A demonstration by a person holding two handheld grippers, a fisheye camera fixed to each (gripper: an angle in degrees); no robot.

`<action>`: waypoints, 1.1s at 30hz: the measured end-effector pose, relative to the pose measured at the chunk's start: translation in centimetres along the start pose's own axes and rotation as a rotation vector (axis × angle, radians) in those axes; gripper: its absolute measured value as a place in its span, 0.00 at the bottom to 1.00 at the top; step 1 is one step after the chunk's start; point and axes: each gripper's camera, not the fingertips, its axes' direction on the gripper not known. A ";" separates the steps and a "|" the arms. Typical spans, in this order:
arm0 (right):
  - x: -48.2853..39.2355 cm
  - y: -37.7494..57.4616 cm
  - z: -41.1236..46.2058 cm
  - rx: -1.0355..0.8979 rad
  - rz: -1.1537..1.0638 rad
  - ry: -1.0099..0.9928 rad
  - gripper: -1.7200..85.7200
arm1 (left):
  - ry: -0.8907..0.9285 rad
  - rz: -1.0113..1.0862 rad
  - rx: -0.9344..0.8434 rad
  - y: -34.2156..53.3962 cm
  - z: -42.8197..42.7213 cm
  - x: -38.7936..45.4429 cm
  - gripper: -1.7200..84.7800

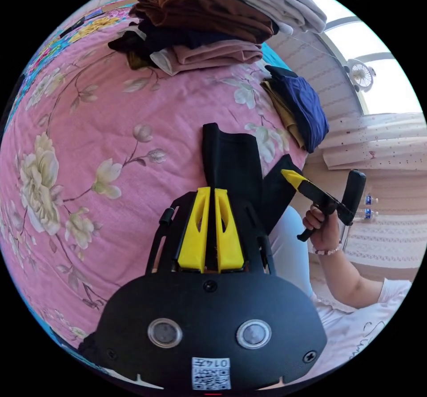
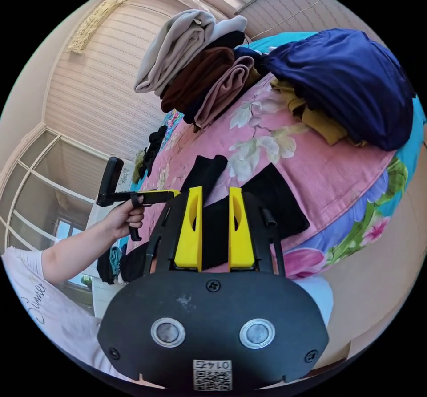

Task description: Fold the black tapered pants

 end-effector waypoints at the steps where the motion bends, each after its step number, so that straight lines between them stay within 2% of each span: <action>1: -0.1 -0.5 0.6 -0.015 0.002 0.003 0.12 | -0.011 0.011 -0.006 -0.4 0.6 0.1 0.01; 5: 0.1 -2.0 3.4 -0.075 0.048 0.018 0.12 | -0.036 0.039 -0.019 -1.3 2.2 0.3 0.01; 9: 1.6 -2.6 3.7 -0.109 0.139 -0.051 0.05 | -0.007 0.035 0.008 -1.7 2.1 0.1 0.01; 14: -0.5 2.1 -5.0 0.139 0.056 -0.062 0.02 | -0.003 0.333 0.107 -3.5 0.3 5.1 0.01; 17: -0.2 6.2 -8.6 0.212 0.155 -0.032 0.02 | 0.014 0.470 0.012 -4.1 2.9 8.1 0.02; 20: 2.1 7.9 -8.1 0.154 0.267 0.067 0.03 | -0.047 0.439 -0.102 -4.0 7.1 8.8 0.05; 23: 4.5 8.6 -7.3 0.116 0.366 -0.023 0.03 | -0.020 0.305 -0.094 -3.9 7.7 7.5 0.07; 27: 3.3 8.9 -8.8 0.175 0.274 0.064 0.06 | -0.024 0.275 -0.025 -3.2 5.5 6.5 0.07; 29: 2.5 8.5 -8.9 0.193 0.208 0.087 0.11 | -0.033 0.307 0.010 -2.6 4.3 6.2 0.07; 33: 0.9 7.0 -7.2 0.157 0.075 0.117 0.15 | -0.022 0.355 -0.039 -1.4 4.7 6.2 0.11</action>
